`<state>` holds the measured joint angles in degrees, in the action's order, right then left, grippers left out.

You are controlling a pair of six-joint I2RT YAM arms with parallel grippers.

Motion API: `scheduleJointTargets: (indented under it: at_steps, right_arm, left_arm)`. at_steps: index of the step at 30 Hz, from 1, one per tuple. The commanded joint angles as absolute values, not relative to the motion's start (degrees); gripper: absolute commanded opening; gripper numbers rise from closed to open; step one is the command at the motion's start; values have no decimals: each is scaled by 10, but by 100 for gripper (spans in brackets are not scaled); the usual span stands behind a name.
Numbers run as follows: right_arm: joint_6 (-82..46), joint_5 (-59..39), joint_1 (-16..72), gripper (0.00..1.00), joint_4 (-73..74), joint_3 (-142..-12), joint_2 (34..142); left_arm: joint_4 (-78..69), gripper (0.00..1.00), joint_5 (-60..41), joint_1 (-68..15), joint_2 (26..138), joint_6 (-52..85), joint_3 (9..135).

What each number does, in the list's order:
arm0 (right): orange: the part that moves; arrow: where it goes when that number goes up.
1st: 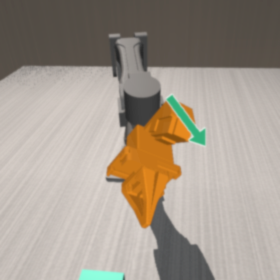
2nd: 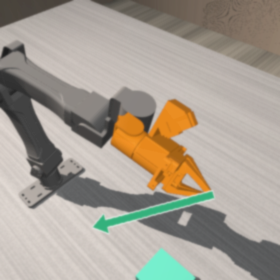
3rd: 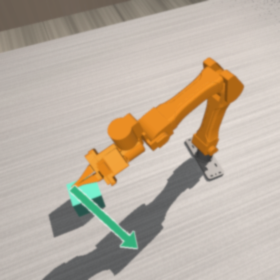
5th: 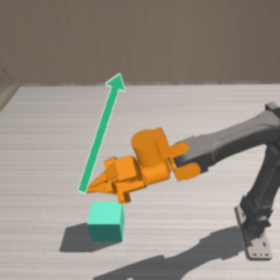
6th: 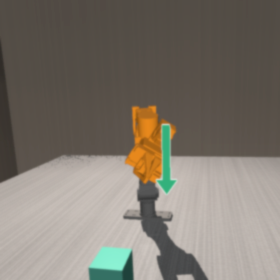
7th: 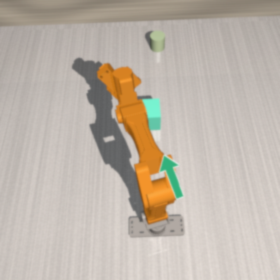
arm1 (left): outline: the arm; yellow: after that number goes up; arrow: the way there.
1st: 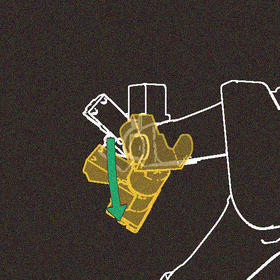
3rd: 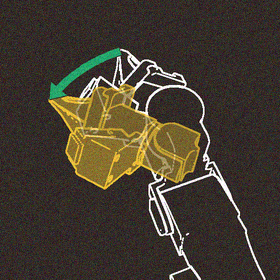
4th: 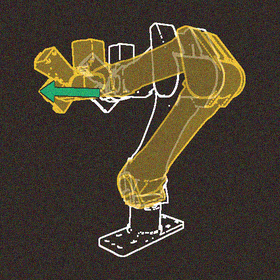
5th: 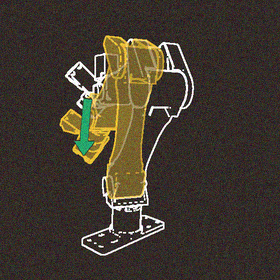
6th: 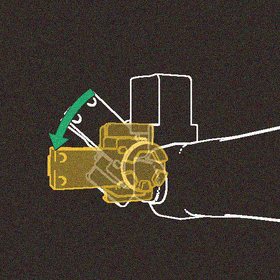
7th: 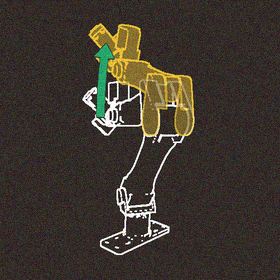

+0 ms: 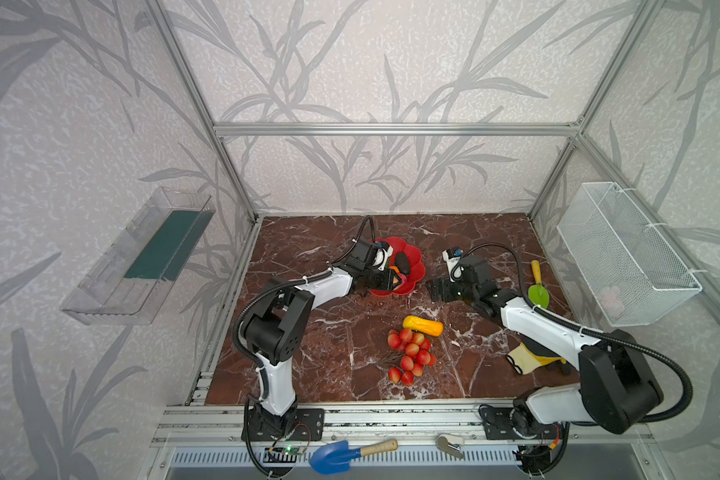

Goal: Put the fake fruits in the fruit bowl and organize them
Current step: 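Grasp the pink peach with the left gripper and lift it, then place peach in bowl with left gripper while right gripper grasps yellow squash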

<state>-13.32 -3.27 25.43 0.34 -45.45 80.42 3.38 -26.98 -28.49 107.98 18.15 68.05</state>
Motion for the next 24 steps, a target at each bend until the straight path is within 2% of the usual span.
scheduleJointTargets:
  at_steps: [1,3,6,17,24]
  right_arm:
    - [-126,-43,251,95,-6,-447,795]
    - [-125,-49,251,95,-8,-447,797]
    - [-124,-63,251,94,-14,-445,797]
    - [-96,-124,261,90,-72,-432,783]
    - [-88,-127,311,85,-92,-424,795]
  left_arm:
    - [57,52,-258,-287,1079,158,699]
    - [60,60,-252,-287,1074,158,700]
    - [53,64,-244,-287,1057,161,704]
    - [-27,66,-177,-287,920,189,682]
    - [-127,71,-67,-283,797,201,560]
